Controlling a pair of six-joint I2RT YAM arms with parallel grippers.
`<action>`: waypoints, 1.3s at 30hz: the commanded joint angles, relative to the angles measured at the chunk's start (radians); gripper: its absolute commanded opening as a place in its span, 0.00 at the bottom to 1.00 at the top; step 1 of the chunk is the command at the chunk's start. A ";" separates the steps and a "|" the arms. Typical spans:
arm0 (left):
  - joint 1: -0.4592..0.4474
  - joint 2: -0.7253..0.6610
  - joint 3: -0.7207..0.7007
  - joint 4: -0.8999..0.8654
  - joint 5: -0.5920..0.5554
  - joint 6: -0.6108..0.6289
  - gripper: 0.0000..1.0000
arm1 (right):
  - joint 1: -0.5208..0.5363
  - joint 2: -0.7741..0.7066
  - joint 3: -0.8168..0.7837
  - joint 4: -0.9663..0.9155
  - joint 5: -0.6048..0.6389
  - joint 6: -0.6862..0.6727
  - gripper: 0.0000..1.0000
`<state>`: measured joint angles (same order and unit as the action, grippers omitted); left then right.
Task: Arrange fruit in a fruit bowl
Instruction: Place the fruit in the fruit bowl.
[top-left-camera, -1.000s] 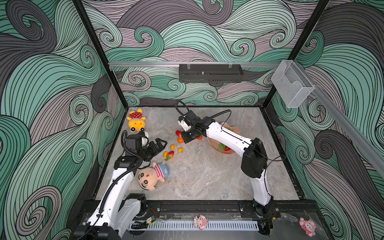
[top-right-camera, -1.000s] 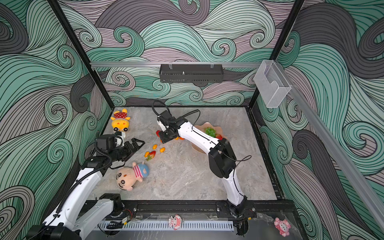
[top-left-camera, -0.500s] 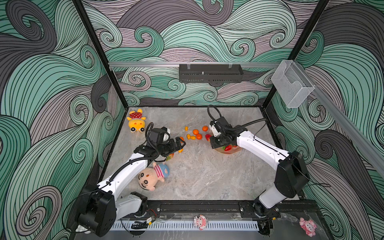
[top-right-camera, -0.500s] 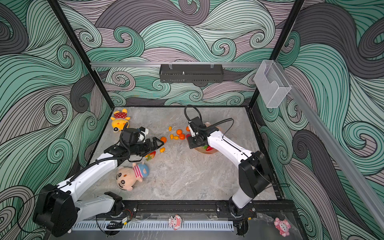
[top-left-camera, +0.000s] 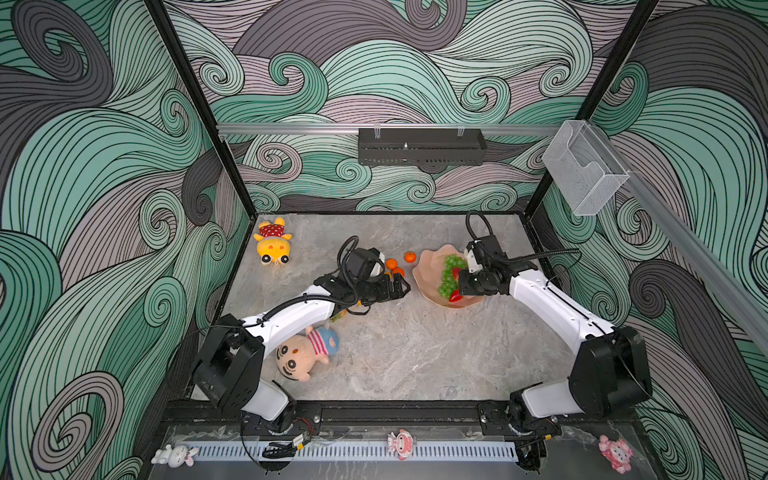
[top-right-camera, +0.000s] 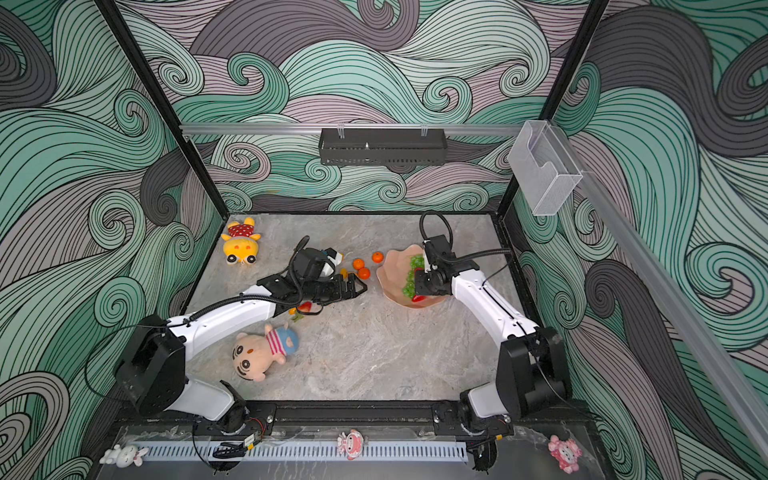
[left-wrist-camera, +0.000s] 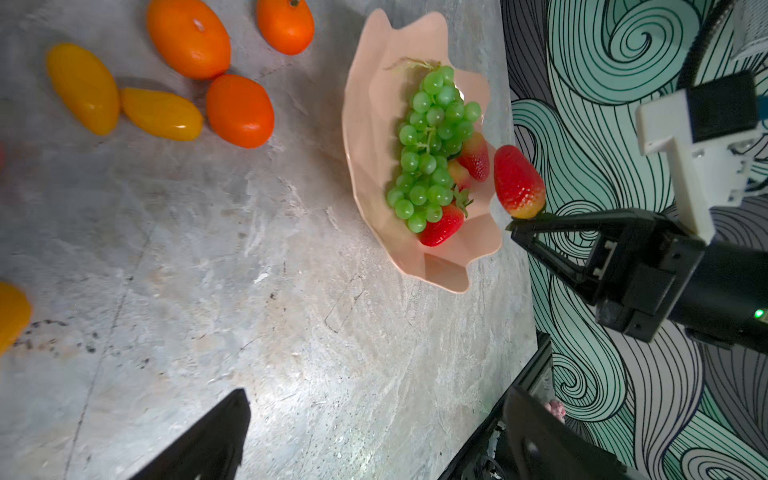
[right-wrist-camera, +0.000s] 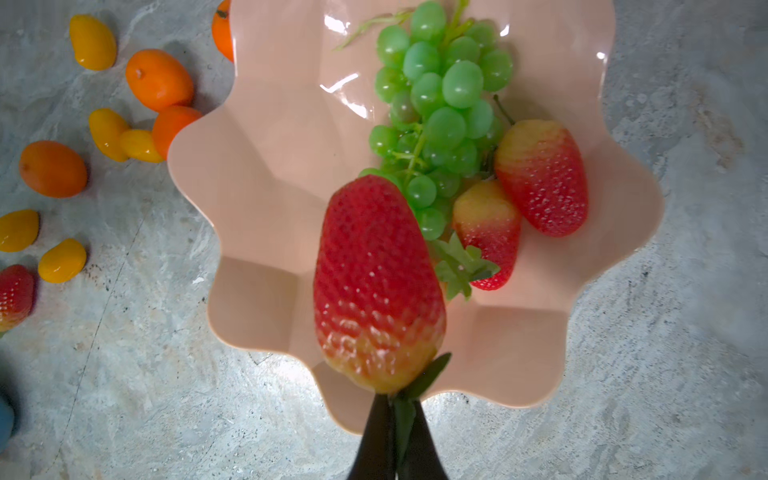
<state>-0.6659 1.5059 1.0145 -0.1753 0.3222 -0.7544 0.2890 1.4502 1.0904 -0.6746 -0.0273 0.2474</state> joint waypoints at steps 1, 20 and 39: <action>-0.031 0.038 0.050 0.017 -0.025 -0.001 0.99 | -0.029 0.022 0.011 -0.027 -0.006 0.012 0.00; -0.046 0.022 0.030 -0.018 -0.047 0.010 0.99 | -0.056 0.183 0.072 -0.056 0.028 0.024 0.18; -0.043 -0.144 -0.015 -0.168 -0.148 0.033 0.98 | -0.017 -0.021 0.009 -0.017 0.024 0.021 0.55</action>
<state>-0.7094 1.4223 1.0134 -0.2764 0.2222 -0.7368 0.2474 1.4647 1.1271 -0.7082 -0.0036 0.2665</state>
